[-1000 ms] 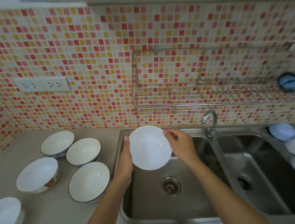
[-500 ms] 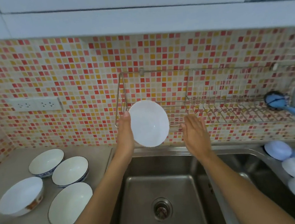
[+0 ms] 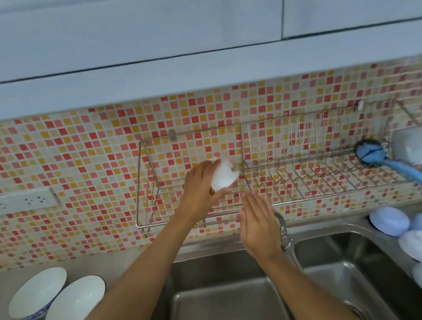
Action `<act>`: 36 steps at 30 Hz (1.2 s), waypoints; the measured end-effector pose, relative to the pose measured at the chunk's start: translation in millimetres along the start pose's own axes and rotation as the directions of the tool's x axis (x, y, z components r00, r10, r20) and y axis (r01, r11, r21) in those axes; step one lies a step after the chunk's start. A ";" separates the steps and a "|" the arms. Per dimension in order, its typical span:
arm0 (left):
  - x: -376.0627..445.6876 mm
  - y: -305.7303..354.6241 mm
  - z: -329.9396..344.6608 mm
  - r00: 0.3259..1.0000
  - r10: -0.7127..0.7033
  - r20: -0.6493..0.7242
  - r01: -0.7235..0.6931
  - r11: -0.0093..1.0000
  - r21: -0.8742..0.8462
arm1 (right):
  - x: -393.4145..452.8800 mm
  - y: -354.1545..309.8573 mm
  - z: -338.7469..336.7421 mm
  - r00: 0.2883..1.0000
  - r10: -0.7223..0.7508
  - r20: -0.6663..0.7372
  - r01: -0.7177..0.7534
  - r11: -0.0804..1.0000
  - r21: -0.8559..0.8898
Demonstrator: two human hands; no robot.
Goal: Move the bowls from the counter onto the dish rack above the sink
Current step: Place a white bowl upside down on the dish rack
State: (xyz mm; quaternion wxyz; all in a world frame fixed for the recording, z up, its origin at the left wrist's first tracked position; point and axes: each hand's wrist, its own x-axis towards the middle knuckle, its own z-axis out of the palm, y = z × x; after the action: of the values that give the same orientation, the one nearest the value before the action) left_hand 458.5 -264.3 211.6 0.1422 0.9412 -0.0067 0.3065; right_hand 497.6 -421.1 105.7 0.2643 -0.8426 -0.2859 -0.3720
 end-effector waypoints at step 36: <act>-37.1 -5.8 34.6 0.973 -0.196 0.120 0.158 0.950 0.270 | -6.0 2.4 4.3 0.999 -0.006 -0.048 0.007 1.000 0.030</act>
State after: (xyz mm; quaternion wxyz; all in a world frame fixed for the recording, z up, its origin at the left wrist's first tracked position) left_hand 448.8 -270.9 161.9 0.0442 0.9683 0.1074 0.2212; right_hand 497.9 -421.6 97.9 0.2823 -0.8285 -0.2878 -0.3886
